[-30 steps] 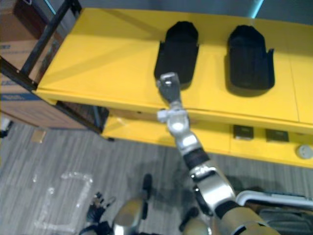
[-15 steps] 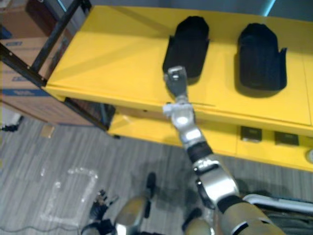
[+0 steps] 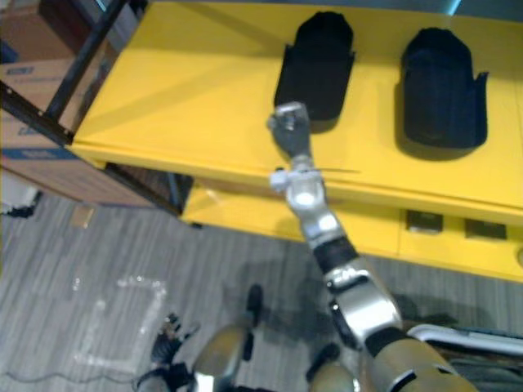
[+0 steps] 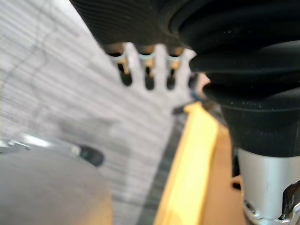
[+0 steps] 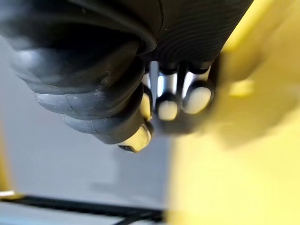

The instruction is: Walk over and take plastic housings, then place them on the shelf

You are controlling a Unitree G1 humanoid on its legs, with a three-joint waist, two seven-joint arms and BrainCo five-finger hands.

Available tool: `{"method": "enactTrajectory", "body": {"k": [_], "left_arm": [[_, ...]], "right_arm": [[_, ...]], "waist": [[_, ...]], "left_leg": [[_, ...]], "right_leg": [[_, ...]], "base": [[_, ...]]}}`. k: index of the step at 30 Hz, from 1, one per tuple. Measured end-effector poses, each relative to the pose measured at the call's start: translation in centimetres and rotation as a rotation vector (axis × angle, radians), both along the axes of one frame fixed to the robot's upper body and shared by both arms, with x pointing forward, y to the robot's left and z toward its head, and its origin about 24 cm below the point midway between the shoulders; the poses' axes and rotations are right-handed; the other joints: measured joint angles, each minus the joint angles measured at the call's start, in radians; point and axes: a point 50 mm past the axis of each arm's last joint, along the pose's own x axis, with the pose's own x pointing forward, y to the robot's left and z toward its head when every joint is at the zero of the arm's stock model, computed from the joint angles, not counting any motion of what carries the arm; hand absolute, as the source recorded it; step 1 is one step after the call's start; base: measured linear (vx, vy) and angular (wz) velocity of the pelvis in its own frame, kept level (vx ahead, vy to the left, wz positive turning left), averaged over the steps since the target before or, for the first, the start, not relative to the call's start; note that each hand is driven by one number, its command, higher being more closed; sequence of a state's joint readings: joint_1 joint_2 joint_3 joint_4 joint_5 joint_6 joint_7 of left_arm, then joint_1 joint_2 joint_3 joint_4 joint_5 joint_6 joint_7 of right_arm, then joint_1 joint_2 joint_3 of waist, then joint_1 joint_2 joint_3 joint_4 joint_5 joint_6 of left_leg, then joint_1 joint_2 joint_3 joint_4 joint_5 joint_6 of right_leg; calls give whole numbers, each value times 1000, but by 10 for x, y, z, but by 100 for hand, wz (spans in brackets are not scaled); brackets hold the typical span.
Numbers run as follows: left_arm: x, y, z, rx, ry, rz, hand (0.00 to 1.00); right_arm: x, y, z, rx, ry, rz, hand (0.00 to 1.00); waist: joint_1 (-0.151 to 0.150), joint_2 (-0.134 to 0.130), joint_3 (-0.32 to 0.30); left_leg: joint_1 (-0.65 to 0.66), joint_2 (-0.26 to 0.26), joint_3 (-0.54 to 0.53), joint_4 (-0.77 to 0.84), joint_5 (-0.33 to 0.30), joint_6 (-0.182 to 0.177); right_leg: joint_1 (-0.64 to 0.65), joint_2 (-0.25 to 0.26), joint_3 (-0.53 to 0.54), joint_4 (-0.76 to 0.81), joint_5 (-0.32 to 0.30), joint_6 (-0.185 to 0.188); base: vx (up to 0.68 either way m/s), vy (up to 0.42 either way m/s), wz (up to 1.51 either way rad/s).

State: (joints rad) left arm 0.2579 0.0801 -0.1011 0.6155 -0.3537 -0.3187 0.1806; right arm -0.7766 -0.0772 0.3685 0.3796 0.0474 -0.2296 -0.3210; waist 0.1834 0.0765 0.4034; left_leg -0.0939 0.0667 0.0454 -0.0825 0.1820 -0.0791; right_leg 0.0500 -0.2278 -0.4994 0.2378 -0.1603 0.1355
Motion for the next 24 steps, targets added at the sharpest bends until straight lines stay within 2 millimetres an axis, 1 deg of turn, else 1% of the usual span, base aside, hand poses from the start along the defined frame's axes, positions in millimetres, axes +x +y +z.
{"method": "enactTrajectory", "body": {"k": [1, 2, 3, 4, 5, 6, 7, 8, 9, 11, 13, 14, 15, 16, 17, 18, 19, 20, 22, 24], "left_arm": [[0, 1, 0, 5, -4, 3, 0], [-1, 2, 0, 8, -5, 5, 0], [-1, 5, 1, 21, -4, 8, 0], [-3, 10, 0, 38, 5, 9, 0], [-4, 12, 0, 47, 11, 10, 0], [-5, 14, -2, 64, 22, 4, 0], [-5, 14, -2, 75, 25, 0, 0], [-4, 14, -2, 87, 26, -3, 0], [-1, 10, -1, 86, 19, -7, 0], [0, 9, -1, 83, 14, -7, 0], [3, 8, 0, 89, 9, -10, 0], [4, 7, 1, 94, 8, -19, 0], [5, 6, 1, 96, 8, -22, 0], [4, 3, 0, 92, 12, -22, 0], [4, -1, -1, 83, 16, -9, 0], [4, -2, -1, 78, 17, -5, 0], [5, -6, 0, 72, 23, 8, 0], [5, -7, 0, 76, 30, 10, 0], [5, -8, 0, 88, 47, 0, 0], [7, -8, 0, 95, 61, 3, 0]], "right_arm": [[-14, 11, -6, 6, 4, 71, 0], [-22, 16, -9, 13, 9, 111, 0], [-35, 21, -17, 19, 36, 186, 0], [-49, 24, -29, 19, 77, 249, 0], [-55, 22, -36, 12, 98, 270, 0], [-68, 12, -55, -2, 163, 300, 0], [-71, 6, -60, 5, 184, 303, 0], [-74, -3, -66, 21, 208, 300, 0], [-80, -23, -71, 58, 231, 277, 0], [-86, -41, -75, 93, 241, 236, 0], [-94, -70, -83, 168, 274, 142, 0], [-100, -86, -91, 208, 303, 87, 0], [-103, -93, -96, 228, 320, 57, 0], [-109, -104, -106, 255, 358, 3, 0], [-114, -114, -114, 280, 388, -36, 0], [-118, -116, -118, 295, 405, -49, 0], [-126, -121, -130, 336, 448, -70, 0], [-128, -122, -135, 348, 466, -76, 0], [-137, -122, -150, 357, 514, -84, 0], [-139, -119, -156, 368, 532, -73, 0]], "waist": [[-10, -9, -7], [-14, -16, -15], [-30, -32, -33], [-38, -55, -60], [-45, -66, -77], [-73, -99, -113], [-85, -110, -125], [-94, -121, -140], [-107, -135, -158], [-129, -136, -178], [-147, -130, -199], [-152, -118, -212], [-158, -113, -217], [-170, -105, -234], [-174, -94, -247], [-178, -90, -251], [-191, -83, -255], [-196, -82, -258], [-200, -82, -259], [-199, -83, -260]], "left_leg": [[9, 9, 15, 0, -7, -6], [9, 14, 21, 0, -10, -7], [9, 23, 33, -1, -14, -10], [10, 31, 53, -1, -19, -15], [12, 34, 62, -1, -22, -17], [31, 38, 86, -3, -30, -21], [36, 39, 97, -4, -30, -21], [46, 39, 113, -4, -31, -22], [61, 43, 134, -5, -33, -24], [61, 46, 138, -5, -33, -24], [78, 48, 171, -6, -33, -24], [88, 53, 188, -6, -42, -19], [93, 55, 193, -6, -45, -19], [95, 57, 213, -6, -48, -16], [97, 60, 237, -6, -53, -14], [100, 61, 248, -6, -54, -15], [112, 62, 276, -6, -56, -17], [116, 63, 286, -6, -57, -17], [129, 69, 312, -6, -60, -20], [127, 75, 323, -6, -62, -17]], "right_leg": [[7, 10, 10, -19, 7, -2], [6, 16, 16, -29, 11, -3], [7, 30, 28, -54, 23, -5], [8, 41, 41, -81, 35, -7], [11, 46, 48, -92, 43, -7], [33, 56, 67, -129, 60, -6], [38, 56, 72, -136, 63, -6], [42, 57, 85, -143, 66, -6], [44, 59, 105, -147, 73, -6], [41, 62, 110, -147, 75, -6], [40, 64, 134, -148, 85, -9], [39, 69, 151, -152, 92, -10], [40, 70, 155, -157, 97, -10], [34, 72, 170, -165, 106, -10], [21, 73, 193, -179, 112, -10], [18, 74, 203, -183, 115, -7], [18, 74, 208, -193, 119, -9], [17, 73, 204, -195, 122, -7], [17, 70, 203, -202, 134, -9], [11, 71, 199, -205, 135, -11]], "base": [[11, -62, -29], [24, -80, -35], [48, -95, -41], [47, -80, -39], [108, -98, -49], [86, -58, -34], [91, -61, -38], [18, -23, -43], [0, -21, -39], [-22, -16, -20], [-51, 9, -37], [-76, 17, -43], [-103, 24, -39], [-131, 38, -44], [-122, 43, -50], [-127, 48, -62], [-95, 29, -48], [-77, 25, -53], [-52, 17, -41], [-30, 8, -21]]}}
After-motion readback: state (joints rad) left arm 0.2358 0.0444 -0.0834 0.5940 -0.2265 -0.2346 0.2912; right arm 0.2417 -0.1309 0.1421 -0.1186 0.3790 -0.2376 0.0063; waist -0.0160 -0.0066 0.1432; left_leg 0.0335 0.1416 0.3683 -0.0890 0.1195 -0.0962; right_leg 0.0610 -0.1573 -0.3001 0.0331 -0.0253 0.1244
